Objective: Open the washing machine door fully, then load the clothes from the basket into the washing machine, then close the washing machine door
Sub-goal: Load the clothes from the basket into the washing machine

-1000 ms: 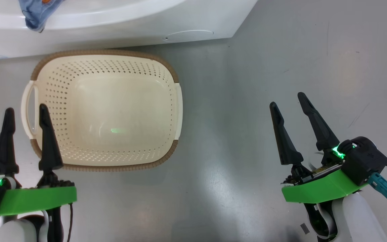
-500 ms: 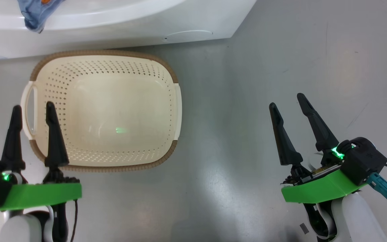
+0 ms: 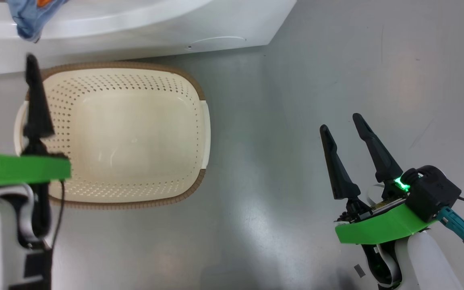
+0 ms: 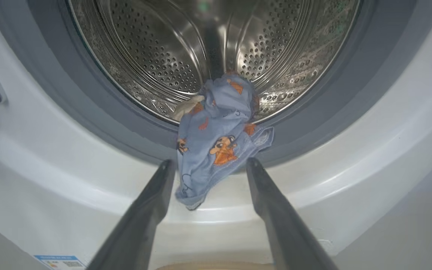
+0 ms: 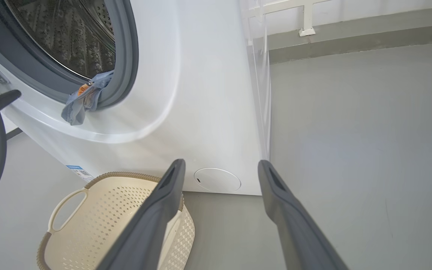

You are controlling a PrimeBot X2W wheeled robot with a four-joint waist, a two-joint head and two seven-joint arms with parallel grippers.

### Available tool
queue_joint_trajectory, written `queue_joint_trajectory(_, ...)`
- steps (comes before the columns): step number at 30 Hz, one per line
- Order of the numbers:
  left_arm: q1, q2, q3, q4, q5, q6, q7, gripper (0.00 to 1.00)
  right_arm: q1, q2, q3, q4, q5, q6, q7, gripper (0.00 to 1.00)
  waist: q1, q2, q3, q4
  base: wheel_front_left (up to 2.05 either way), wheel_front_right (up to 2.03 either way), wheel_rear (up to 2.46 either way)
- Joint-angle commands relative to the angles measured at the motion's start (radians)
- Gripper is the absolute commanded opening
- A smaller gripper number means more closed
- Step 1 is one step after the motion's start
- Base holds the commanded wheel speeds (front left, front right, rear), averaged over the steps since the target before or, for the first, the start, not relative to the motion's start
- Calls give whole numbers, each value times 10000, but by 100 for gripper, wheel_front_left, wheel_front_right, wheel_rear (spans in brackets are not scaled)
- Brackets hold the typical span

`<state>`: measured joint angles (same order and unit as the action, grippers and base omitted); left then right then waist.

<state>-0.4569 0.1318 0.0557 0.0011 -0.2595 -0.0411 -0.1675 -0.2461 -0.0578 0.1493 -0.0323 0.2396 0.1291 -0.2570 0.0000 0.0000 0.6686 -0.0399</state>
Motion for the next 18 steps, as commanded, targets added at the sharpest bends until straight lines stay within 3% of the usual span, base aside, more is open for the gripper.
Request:
queue_joint_trajectory(1, -122, 364, 329, -182, 41, -43, 42, 100, 221, 76, 265, -188, 33, 16, -48, 100, 0, 0, 8, -36, 0, 0, 0)
queue_joint_trajectory(18, -3197, 1176, -468, 1989, 257, -357, 1584, 100, 189, 76, 397, -139, 206, 16, -48, 100, 0, 0, 10, -380, 0, 0, 0)
